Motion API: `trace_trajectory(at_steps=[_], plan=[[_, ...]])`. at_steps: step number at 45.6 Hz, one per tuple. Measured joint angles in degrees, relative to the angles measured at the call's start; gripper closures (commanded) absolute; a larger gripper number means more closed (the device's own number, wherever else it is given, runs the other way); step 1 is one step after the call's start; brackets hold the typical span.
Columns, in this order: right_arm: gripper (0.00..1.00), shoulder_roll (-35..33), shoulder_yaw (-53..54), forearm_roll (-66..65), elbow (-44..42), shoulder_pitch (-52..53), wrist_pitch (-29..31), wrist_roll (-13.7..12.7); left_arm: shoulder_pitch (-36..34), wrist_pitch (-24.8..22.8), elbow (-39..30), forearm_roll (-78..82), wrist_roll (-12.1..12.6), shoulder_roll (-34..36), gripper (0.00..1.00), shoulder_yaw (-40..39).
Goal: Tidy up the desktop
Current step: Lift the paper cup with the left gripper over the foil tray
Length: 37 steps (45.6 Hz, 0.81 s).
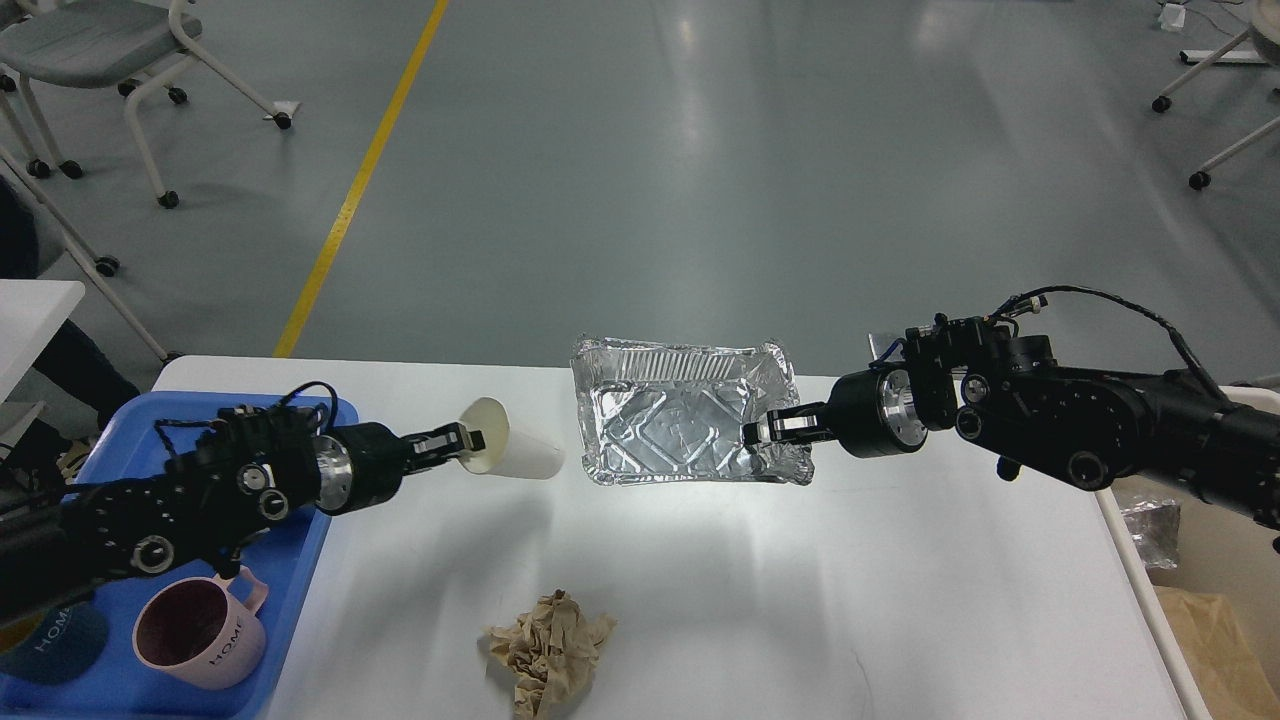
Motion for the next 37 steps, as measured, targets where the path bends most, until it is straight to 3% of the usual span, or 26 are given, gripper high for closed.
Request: trace_trajectory(at_steps=[13,26,37], plan=[[1.0,1.86,-0.46,0.4,-0.73,0.55,0.0,0.0,-5.1,-1.0,-11.16,-0.3,-0.2,14.46,0.99,-0.08],[1.0,2.47,-0.56,0.42,-1.52,0.61,0.04,0.0,-11.18,-5.91,-18.2,-0.32,-0.47,27.1,0.98,-0.21],[1.0,3.85,-0.57,0.42,-2.17,0.51,0.07,0.0,-19.51,-9.09,-18.99,-1.15,-0.39,28.24,0.98,-0.64]])
